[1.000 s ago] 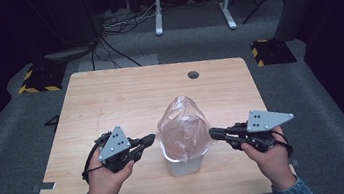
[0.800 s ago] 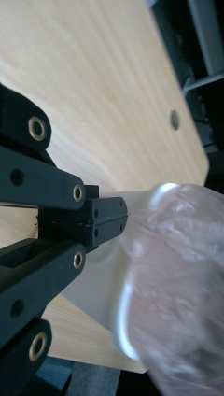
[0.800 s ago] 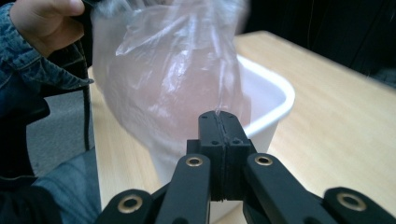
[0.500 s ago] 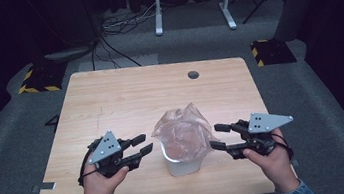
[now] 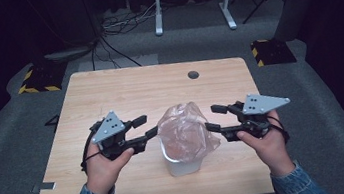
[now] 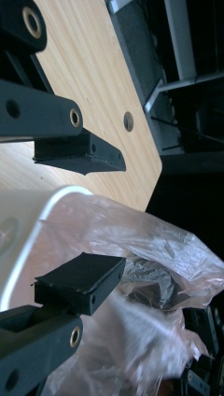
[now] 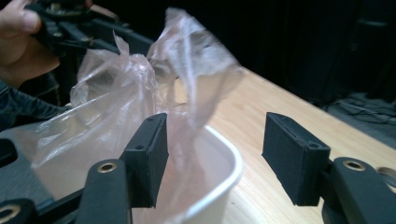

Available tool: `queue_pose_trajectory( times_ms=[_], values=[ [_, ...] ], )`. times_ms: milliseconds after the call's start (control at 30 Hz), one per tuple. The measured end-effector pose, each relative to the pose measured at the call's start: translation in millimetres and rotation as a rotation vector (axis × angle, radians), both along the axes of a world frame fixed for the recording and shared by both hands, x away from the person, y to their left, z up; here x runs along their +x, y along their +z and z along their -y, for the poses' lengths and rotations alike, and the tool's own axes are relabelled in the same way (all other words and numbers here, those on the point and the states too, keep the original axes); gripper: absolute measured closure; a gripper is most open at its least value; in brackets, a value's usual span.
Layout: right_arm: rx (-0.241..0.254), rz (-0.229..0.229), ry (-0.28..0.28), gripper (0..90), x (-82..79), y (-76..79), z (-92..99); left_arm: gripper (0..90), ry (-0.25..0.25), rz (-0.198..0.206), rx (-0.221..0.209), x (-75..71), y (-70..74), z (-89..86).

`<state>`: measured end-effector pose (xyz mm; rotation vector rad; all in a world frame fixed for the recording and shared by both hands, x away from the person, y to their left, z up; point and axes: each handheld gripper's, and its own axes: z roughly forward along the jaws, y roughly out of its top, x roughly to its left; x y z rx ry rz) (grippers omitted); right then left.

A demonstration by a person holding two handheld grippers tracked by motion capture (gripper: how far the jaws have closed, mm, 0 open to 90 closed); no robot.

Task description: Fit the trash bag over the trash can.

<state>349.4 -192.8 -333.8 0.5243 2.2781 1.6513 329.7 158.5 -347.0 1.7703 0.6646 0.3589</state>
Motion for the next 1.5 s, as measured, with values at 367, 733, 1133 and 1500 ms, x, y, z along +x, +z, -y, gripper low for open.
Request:
queue_pose_trajectory(
  times_ms=[367, 733, 1133, 1500],
  values=[
    [-0.001, -0.079, 0.007, 82.4, 23.5, -4.0, -13.5, 90.0, 0.012, -0.039, 0.097, 19.4, -9.6, 4.3],
    [-0.089, -0.099, -0.081, 88.2, 54.3, -29.4, -12.5, 90.0, 0.043, -0.12, 0.119, 40.8, -35.9, 9.3],
    [-0.178, -0.202, -0.069, 87.5, 62.0, -70.5, -17.4, 90.0, 0.029, -0.211, 0.183, 46.3, -63.9, 8.5],
    [-0.145, -0.162, -0.129, 51.8, 51.3, -69.1, -4.6, 50.7, 0.192, -0.176, 0.09, 33.5, -60.9, -11.8]
  ],
)
